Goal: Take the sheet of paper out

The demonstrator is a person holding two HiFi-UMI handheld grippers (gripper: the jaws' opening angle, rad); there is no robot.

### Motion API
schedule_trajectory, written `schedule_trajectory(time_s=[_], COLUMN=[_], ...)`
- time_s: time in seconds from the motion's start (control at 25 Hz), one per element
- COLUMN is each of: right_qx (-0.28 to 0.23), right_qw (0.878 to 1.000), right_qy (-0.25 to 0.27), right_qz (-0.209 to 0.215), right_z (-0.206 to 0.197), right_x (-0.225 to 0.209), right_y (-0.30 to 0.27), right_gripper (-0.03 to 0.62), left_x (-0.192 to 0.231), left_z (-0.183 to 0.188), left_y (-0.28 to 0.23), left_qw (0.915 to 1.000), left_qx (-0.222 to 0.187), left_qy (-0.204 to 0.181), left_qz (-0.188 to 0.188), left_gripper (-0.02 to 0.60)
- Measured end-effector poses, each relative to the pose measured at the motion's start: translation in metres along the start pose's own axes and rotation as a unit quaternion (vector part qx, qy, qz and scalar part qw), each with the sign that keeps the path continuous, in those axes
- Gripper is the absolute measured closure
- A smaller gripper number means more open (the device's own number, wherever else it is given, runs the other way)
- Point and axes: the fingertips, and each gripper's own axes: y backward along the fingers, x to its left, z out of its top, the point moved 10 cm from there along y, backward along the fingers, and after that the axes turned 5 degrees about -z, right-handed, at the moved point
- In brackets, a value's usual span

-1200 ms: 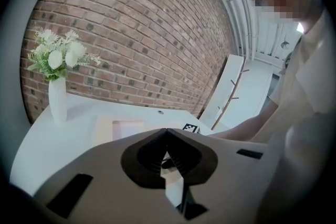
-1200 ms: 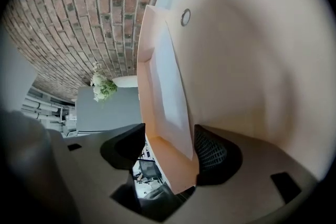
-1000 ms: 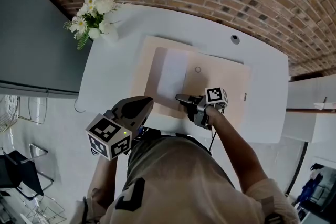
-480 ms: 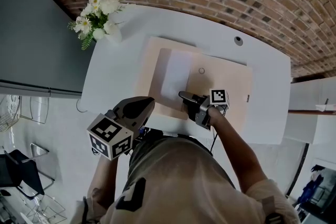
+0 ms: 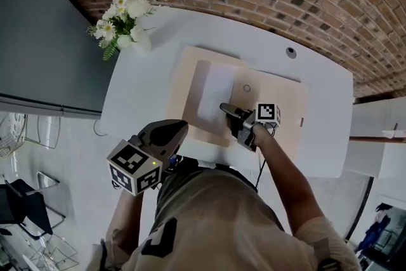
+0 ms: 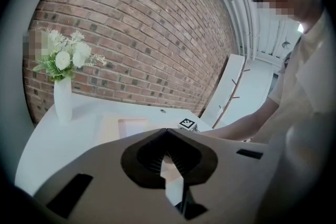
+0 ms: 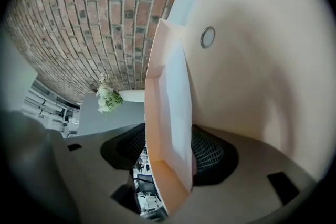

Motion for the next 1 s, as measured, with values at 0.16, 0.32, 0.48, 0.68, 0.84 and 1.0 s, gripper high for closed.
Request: schedule_trajectory(time_s=[0.16, 0.32, 0.48, 0.68, 0.84, 1.0], right_qx=[-0.013, -0.02, -0.023, -0.036, -0.03, -0.029], right_qw=[1.0, 1.0, 0.999, 0.998, 0.997, 0.996], right_qy=[0.001, 0.004, 0.012, 0.034, 0.051, 0.065], right_qz=[-0.009, -0.011, -0.02, -0.038, -0.041, -0.05], right_z=[0.016, 0.029, 0.04, 0.054, 0.056, 0.054], right_x=[0.0, 0.002, 0.008, 0.009, 0.013, 0.013], right_y=[-0.003, -0.01, -0.016, -0.016, -0.02, -0.024], right_gripper=[0.319, 0.331, 0.338, 0.363, 0.397, 0.421], left_x=[0.001, 0.004, 0.009, 0.012, 0.014, 0.016], left_z=[-0.003, -0.003, 0.002, 0.002, 0.002, 0.001], left_y=[0.001, 0.002, 0.003, 0.003, 0.003, 0.002], left_qw=[1.0, 1.0, 1.0, 0.9999, 0.9999, 0.9999], left_qx=[0.001, 0.003, -0.001, 0.001, 0.002, 0.005], left_qy=[0.005, 0.007, 0.003, 0.006, 0.009, 0.012], left_qz=[0.003, 0.005, 0.008, 0.009, 0.01, 0.01], left_gripper=[0.568, 0.567, 0.568, 0.568, 0.568, 0.568])
